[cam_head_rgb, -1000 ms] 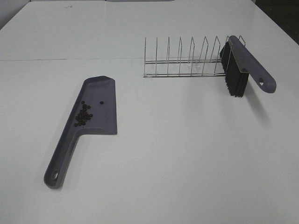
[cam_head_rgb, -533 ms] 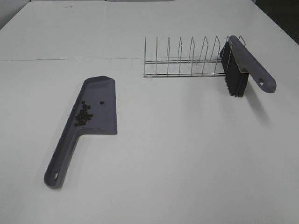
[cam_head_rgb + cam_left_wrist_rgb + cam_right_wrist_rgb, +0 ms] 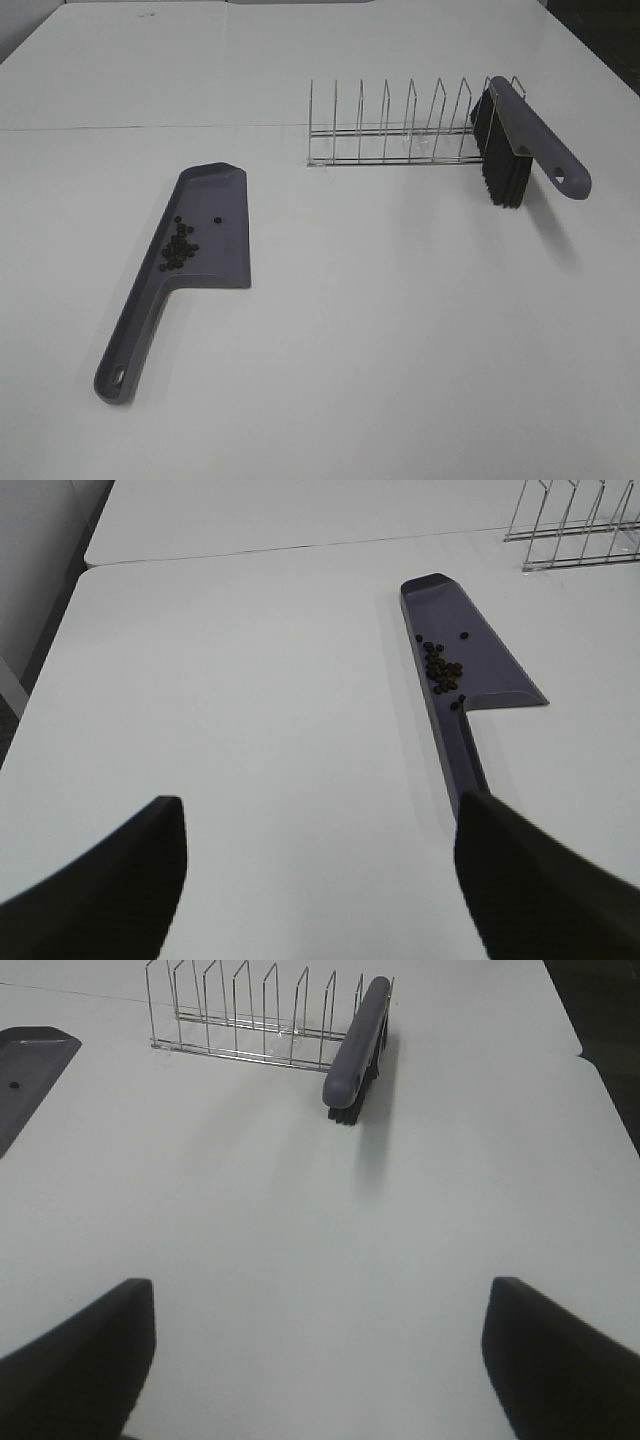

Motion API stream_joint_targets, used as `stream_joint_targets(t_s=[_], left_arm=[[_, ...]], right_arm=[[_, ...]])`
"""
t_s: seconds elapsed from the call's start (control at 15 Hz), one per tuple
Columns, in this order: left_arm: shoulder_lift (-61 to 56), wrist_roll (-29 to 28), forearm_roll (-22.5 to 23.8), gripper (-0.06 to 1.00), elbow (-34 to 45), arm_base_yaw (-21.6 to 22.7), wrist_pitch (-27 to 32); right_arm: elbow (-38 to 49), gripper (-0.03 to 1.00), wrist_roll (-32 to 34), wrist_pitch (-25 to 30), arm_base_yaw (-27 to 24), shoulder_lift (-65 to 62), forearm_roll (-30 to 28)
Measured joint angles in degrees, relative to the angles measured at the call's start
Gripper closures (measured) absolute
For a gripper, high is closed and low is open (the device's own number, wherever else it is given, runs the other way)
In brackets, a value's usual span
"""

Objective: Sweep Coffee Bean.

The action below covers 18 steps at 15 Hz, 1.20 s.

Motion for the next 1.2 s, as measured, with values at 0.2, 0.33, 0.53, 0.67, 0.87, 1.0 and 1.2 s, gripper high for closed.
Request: stream_joint_targets(t_s=[0.2, 0.33, 0.53, 0.67, 0.87, 1.0, 1.2], left_arm=[[0.0, 0.0, 0.0, 0.26, 0.0, 0.0, 0.0], [0.0, 0.0, 0.0, 0.26, 0.0, 0.0, 0.0], [0.0, 0.0, 0.0, 0.26, 0.0, 0.0, 0.0], [0.0, 0.0, 0.0, 0.26, 0.0, 0.0, 0.0], [0.0, 0.0, 0.0, 0.26, 0.0, 0.0, 0.0], [0.0, 0.0, 0.0, 0.26, 0.0, 0.0, 0.0], [0.0, 0.0, 0.0, 0.26, 0.0, 0.0, 0.0]], right_arm=[[0.0, 0.15, 0.0, 0.0, 0.0, 0.0, 0.0], [0.0, 0.15, 0.0, 0.0, 0.0, 0.0, 0.0], [0.0, 0.15, 0.0, 0.0, 0.0, 0.0, 0.0], [0.0, 0.15, 0.0, 0.0, 0.0, 0.0, 0.0], [0.0, 0.15, 0.0, 0.0, 0.0, 0.0, 0.0], [0.0, 0.15, 0.0, 0.0, 0.0, 0.0, 0.0], [0.0, 0.15, 0.0, 0.0, 0.0, 0.0, 0.0]])
